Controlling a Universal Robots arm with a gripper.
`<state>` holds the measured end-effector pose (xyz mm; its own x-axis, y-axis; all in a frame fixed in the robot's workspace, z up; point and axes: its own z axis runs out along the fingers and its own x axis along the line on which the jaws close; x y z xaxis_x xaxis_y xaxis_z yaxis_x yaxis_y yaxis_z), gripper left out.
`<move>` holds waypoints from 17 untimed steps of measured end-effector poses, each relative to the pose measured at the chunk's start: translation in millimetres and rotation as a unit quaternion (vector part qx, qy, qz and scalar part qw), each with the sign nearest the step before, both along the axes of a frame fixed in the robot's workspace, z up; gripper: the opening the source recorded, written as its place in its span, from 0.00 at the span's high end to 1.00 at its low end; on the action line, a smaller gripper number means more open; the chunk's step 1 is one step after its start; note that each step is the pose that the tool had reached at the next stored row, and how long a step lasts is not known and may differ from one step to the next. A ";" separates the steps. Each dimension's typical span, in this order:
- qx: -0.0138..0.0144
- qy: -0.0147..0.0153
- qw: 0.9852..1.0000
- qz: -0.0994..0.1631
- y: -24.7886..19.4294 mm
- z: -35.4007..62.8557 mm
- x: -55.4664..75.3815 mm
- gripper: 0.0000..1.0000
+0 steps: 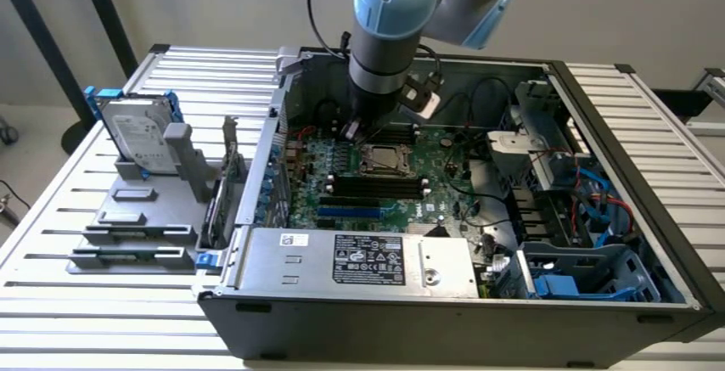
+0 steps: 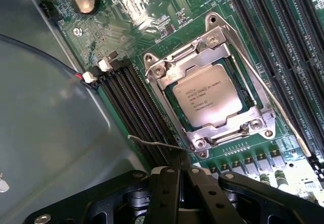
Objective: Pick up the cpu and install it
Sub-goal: 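Install the first cpu locking lever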
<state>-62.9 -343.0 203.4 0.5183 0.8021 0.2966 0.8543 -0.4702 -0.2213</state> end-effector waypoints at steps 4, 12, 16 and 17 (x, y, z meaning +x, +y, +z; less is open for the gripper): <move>-0.006 0.000 1.000 -0.003 1.4 -0.3 0.7 0.89; -0.017 0.000 1.000 -0.008 3.6 -1.6 5.6 0.89; -0.019 0.000 1.000 -0.009 4.5 -2.3 9.3 0.89; -0.020 0.000 1.000 -0.010 4.9 -2.4 9.6 0.89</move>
<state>-53.3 -338.1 201.0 0.5344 0.8029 0.2642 0.8446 -0.4956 -0.2024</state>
